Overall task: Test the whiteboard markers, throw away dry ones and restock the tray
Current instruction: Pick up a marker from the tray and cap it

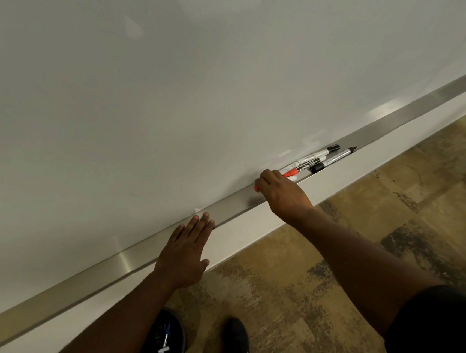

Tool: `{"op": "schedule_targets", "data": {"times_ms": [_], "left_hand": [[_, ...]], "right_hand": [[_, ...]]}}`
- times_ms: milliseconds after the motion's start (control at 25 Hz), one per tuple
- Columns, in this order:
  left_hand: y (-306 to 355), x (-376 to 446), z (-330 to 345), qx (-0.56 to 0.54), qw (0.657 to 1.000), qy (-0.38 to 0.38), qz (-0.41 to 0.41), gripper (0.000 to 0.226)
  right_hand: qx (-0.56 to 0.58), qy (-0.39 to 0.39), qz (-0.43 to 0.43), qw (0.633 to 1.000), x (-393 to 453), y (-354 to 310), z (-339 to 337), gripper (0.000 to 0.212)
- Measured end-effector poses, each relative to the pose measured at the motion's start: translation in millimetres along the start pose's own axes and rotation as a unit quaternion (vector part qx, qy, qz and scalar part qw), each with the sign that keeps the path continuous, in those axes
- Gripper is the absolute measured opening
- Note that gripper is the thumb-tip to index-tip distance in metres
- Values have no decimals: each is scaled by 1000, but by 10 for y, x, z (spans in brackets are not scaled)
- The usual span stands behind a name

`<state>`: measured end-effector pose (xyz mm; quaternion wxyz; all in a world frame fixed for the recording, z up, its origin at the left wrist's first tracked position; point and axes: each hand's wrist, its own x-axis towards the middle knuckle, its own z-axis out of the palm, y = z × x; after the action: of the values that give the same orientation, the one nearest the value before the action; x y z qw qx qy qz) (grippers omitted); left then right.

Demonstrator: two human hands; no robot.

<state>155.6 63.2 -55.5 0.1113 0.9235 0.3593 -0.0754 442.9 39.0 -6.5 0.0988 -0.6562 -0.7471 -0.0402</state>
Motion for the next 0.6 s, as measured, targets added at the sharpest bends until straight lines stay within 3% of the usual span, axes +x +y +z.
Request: {"op": "schedule_targets", "data": {"times_ms": [160, 320, 400, 480, 600], "left_hand": [[-3, -2, -16, 0, 1000, -7, -3, 92], [-48, -2, -10, -29, 1000, -9, 7, 87], [-109, -19, -25, -93, 996, -14, 10, 82], [-146, -69, -97, -196, 980, -15, -7, 74], [-55, -253, -359, -377, 921, 21, -95, 58]], "right_hand": [[59, 78, 34, 995, -8, -173, 0, 14], [213, 172, 111, 955, -118, -452, -202, 24], [312, 226, 154, 910, -186, -665, -321, 23], [453, 233, 213, 834, -189, -914, -422, 18], [635, 184, 243, 710, -167, -1297, -542, 14]]}}
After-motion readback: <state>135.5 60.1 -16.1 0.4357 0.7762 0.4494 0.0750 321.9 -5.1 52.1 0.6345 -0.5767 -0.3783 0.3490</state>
